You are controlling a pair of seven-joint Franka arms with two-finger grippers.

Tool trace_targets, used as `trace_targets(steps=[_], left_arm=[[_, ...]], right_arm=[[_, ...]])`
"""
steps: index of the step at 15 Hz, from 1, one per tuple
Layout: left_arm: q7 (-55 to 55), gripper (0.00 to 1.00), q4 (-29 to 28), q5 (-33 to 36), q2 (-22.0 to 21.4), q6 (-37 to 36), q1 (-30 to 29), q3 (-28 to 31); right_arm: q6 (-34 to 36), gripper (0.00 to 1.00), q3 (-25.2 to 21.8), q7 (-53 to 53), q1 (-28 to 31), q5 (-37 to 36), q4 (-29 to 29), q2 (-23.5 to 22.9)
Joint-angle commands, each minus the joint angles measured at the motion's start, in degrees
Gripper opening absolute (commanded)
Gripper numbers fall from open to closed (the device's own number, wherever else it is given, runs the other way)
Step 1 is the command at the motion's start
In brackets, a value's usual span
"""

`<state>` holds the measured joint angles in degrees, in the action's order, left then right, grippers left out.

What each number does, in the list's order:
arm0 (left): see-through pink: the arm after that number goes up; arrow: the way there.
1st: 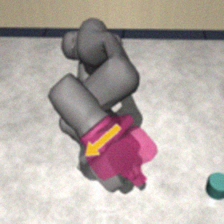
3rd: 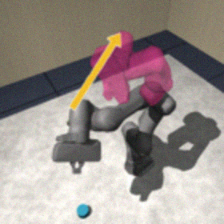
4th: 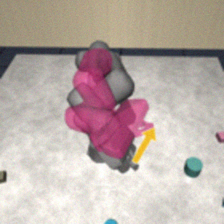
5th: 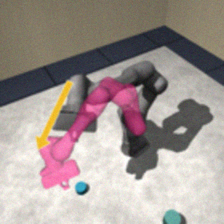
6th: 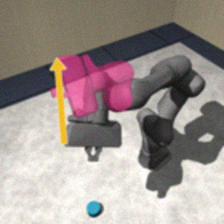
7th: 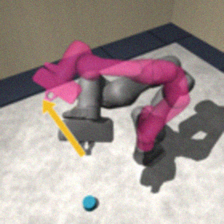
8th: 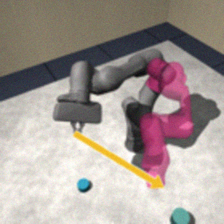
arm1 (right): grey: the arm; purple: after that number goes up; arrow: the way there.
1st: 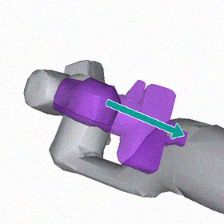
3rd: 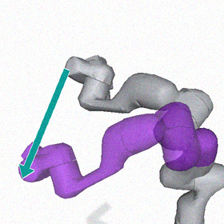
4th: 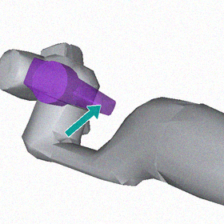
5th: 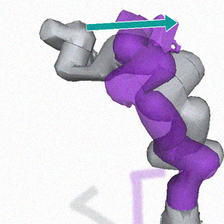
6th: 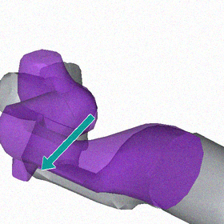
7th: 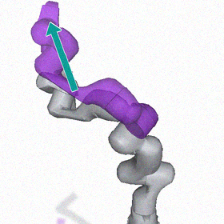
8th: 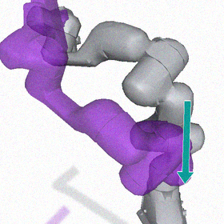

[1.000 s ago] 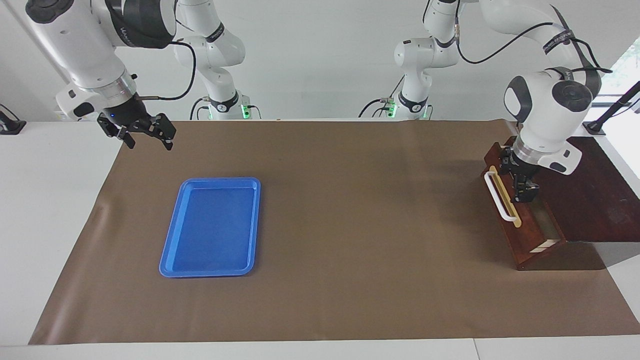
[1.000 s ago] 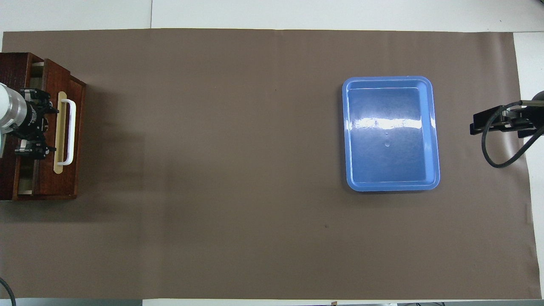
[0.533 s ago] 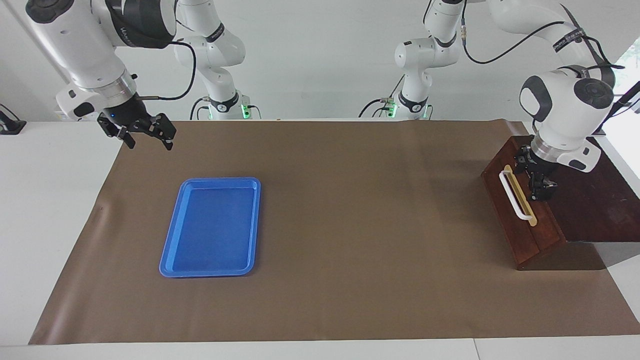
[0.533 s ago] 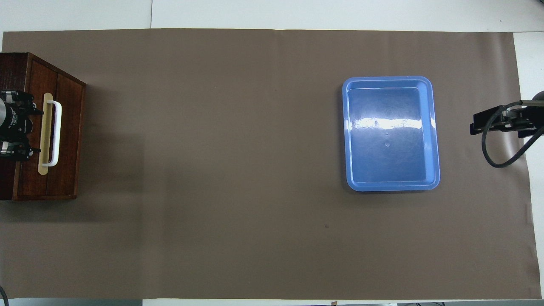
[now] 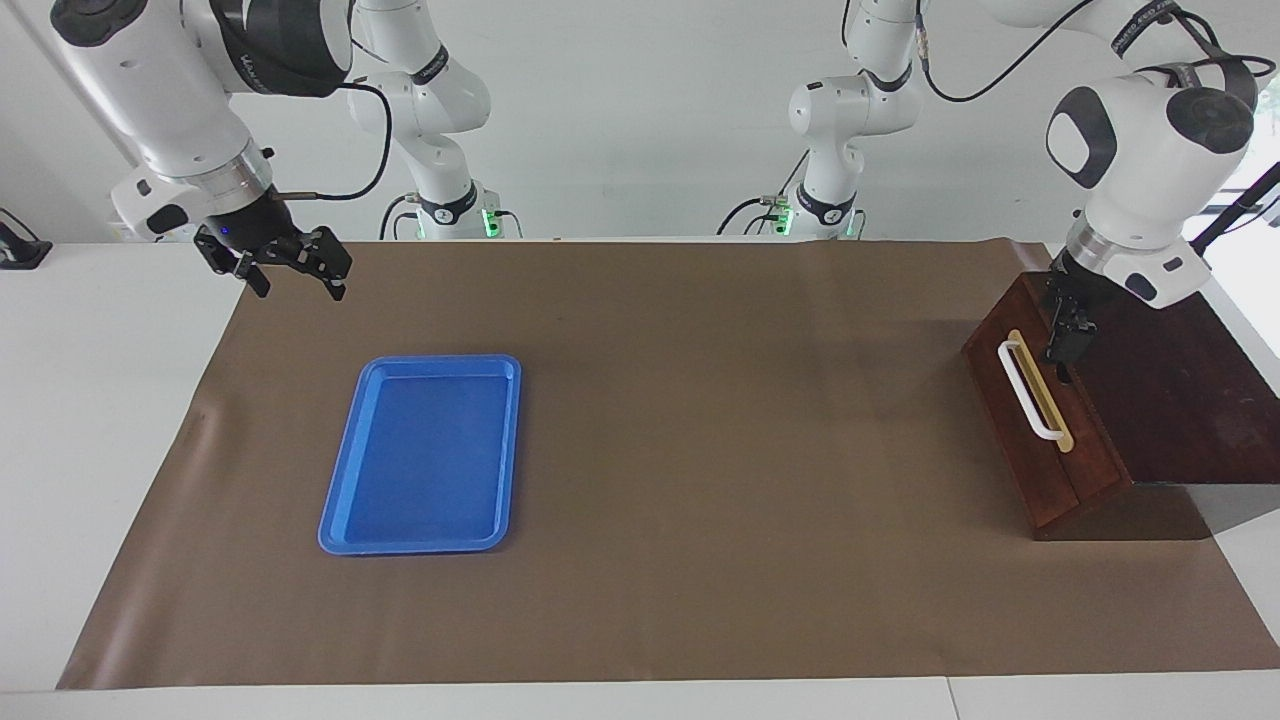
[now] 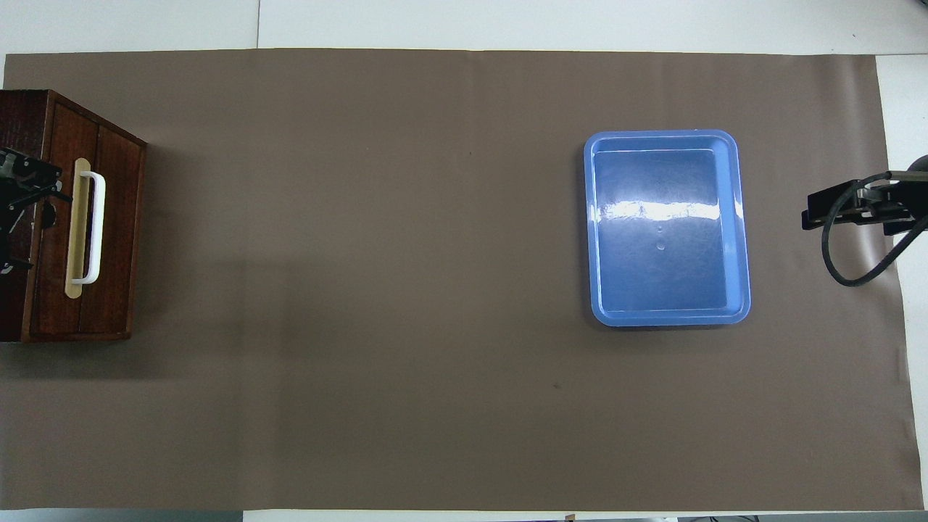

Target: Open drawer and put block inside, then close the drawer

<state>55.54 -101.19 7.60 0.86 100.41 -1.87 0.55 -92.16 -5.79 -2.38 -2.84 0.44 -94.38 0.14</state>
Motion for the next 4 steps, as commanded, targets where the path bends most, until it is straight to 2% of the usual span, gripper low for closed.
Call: trace_targets(steps=[1, 4], left_arm=[[-14.70, 1.00, -0.42, -2.05, -3.13, -4.68, 0.29, -0.46], [-27.47, 1.00, 4.05, -6.97, -3.76, -12.05, 0.29, -0.46]], right_arm=[[0.05, 1.00, 0.51, 1.15, 0.74, -0.79, -0.90, 1.09], [0.05, 1.00, 0.51, 1.15, 0.74, -0.71, -0.98, 1.09]])
